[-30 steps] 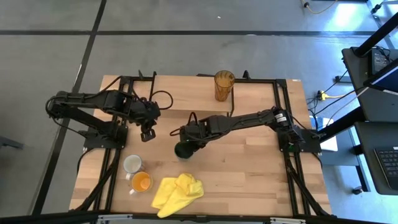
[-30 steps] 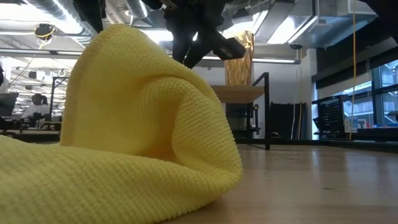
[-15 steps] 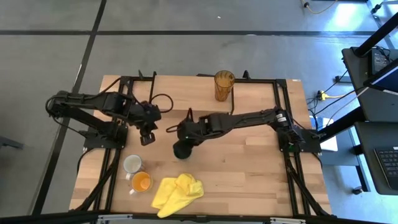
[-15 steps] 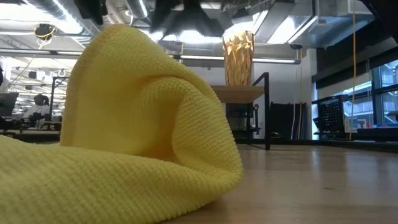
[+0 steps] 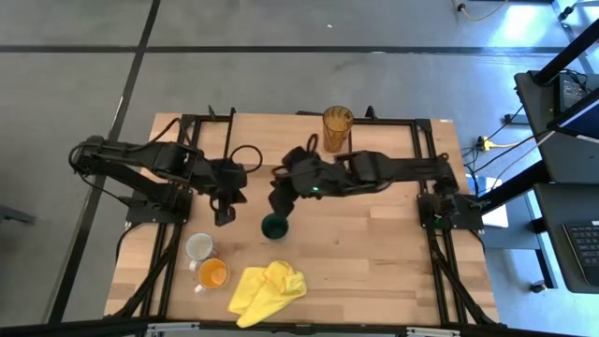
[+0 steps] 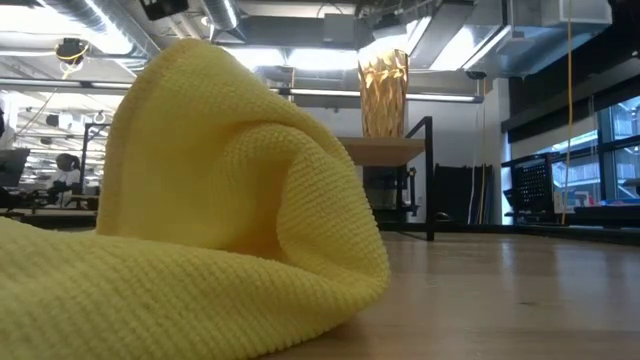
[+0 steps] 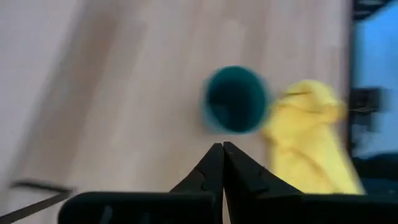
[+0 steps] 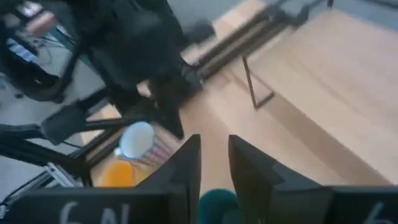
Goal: Stack small to large cups/mugs on shelf
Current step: Put the green cup on the shelf
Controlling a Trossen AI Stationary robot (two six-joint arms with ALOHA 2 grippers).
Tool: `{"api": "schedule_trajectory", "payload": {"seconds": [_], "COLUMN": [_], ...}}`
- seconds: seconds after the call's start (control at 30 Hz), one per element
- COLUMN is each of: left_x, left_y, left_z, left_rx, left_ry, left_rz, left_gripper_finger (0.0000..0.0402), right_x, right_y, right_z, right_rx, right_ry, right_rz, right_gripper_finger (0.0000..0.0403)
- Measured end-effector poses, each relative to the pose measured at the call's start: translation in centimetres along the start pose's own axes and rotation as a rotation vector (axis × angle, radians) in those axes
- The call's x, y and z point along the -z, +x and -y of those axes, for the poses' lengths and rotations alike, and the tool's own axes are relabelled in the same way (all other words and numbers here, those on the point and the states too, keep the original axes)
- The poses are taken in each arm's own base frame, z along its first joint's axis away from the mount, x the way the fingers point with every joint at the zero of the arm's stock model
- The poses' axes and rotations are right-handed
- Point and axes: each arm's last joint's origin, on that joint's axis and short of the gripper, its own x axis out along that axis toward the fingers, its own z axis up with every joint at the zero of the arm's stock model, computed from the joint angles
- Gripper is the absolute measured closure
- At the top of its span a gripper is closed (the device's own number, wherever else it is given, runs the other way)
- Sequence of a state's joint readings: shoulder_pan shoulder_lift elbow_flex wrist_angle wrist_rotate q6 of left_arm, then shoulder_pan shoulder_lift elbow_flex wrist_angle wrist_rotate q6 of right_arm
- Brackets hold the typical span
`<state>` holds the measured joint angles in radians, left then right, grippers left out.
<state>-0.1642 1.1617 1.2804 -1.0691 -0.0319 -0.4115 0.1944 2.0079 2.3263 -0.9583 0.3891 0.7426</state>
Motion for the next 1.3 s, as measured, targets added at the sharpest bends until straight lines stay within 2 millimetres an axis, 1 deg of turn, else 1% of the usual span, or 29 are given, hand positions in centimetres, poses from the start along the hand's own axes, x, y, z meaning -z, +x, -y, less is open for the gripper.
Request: {"api": "schedule_trajectory", "payload": {"seconds": [0.07, 0.13, 0.2, 0.33, 0.43, 0.5, 0.57, 0.73, 0.83, 1.03, 1.13, 1.3], "left_x": [-0.5, -0.6, -0.7, -0.9, -0.8, -0.7, -0.7, -0.2, -0.1, -0.3, -0.5, -0.4], "left_y": [0.5, 1.6, 3.0, 6.1, 7.7, 8.2, 8.3, 8.2, 8.4, 10.4, 11.1, 12.1], "left_z": [0.4, 0.8, 1.4, 3.0, 4.1, 4.8, 5.3, 6.4, 7.2, 8.4, 8.3, 7.5], "left_rx": [0.051, 0.029, -0.004, 0.002, 0.014, 0.03, 0.049, 0.083, 0.108, 0.122, 0.115, 0.086], "left_ry": [0.012, 0.052, 0.104, 0.237, 0.37, 0.454, 0.517, 0.586, 0.655, 0.776, 0.805, 0.808], "left_rz": [0.002, -0.024, -0.059, -0.126, -0.138, -0.139, -0.12, -0.104, -0.085, -0.054, -0.057, -0.135], "left_gripper_finger": [0.0401, 0.0397, 0.0384, 0.034, 0.0307, 0.0291, 0.0281, 0.0275, 0.0274, 0.0274, 0.0274, 0.0274], "right_x": [-0.1, -0.3, -0.4, -0.2, 0.0, 0.1, 0.3, 0.8, 1.1, 1.6, 1.8, 2.0], "right_y": [-1.7, -3.5, -5.2, -7.9, -9.8, -11.1, -12.2, -14.7, -15.7, -16.0, -16.0, -16.2], "right_z": [-0.4, -0.8, -1.0, -1.6, -1.9, -1.9, -1.9, -1.3, -0.9, -0.7, -0.6, -0.8], "right_rx": [0.0, -0.007, -0.018, -0.031, -0.032, -0.03, -0.018, 0.037, 0.063, 0.086, 0.089, 0.075], "right_ry": [-0.021, -0.02, -0.025, -0.018, -0.02, -0.02, -0.019, -0.015, -0.008, 0.003, 0.019, 0.035], "right_rz": [0.042, 0.088, 0.119, 0.165, 0.204, 0.223, 0.244, 0.278, 0.278, 0.265, 0.253, 0.249], "right_gripper_finger": [0.032, 0.032, 0.032, 0.0319, 0.0319, 0.0319, 0.0319, 0.0319, 0.0319, 0.0319, 0.0319, 0.032]}}
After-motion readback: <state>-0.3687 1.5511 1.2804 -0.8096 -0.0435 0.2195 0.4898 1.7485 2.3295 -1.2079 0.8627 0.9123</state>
